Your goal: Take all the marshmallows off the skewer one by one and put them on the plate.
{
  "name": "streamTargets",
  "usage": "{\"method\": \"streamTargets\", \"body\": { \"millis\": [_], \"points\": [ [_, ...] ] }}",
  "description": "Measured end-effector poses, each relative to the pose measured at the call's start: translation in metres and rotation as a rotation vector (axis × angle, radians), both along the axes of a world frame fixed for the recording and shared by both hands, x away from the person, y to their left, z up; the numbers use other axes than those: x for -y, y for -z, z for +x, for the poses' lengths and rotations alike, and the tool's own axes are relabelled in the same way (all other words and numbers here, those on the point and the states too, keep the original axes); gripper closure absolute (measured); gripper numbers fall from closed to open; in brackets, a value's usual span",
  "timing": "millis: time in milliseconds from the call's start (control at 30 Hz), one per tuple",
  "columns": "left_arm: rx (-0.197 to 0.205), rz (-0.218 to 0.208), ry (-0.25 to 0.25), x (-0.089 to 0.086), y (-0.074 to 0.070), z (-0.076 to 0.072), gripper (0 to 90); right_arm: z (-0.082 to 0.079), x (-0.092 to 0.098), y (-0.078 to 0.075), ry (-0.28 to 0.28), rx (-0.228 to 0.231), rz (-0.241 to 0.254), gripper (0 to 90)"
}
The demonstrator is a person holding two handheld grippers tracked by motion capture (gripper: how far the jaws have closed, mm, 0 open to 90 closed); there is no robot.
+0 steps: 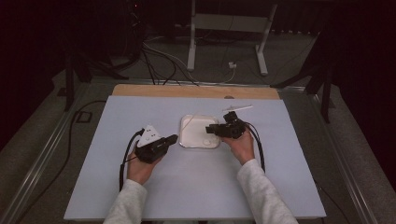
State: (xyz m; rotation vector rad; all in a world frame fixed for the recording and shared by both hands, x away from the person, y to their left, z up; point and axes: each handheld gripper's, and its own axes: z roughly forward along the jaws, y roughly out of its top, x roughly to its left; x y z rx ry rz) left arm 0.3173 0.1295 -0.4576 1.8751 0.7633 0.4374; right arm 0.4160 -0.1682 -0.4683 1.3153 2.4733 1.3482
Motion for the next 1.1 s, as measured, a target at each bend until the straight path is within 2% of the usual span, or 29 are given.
{"method": "streamTargets", "body": {
  "millis": [133,267,400,600,733,867,1100],
  "points": [
    [-0.008,0.006,-0.011,0.003,0.001,0.000,90.0,0.002,-0.001,0.003,0.030,-0.008,-0.014,43.7],
    [-0.017,0.011,-0.025,0.007,0.002,0.001,90.0,0.000,0.000,0.002,0.053,0.004,-0.013,30.7],
    [-0.029,0.014,-0.042,0.012,0.005,0.002,90.0,-0.003,0.003,-0.002,0.073,0.022,-0.003,23.6],
    [-0.049,0.012,-0.066,0.022,0.007,0.006,90.0,-0.011,0.007,-0.009,0.093,0.062,-0.006,15.1],
    [-0.061,0.007,-0.086,0.027,0.009,0.011,89.8,-0.017,0.011,-0.013,0.087,0.067,0.027,14.3],
    [-0.077,-0.004,-0.106,0.031,0.011,0.016,89.8,-0.023,0.013,-0.016,0.071,0.084,0.025,10.1],
    [-0.112,-0.014,-0.137,0.042,0.020,0.028,89.8,-0.037,0.019,-0.019,0.061,0.111,0.041,9.6]
  ]
}}
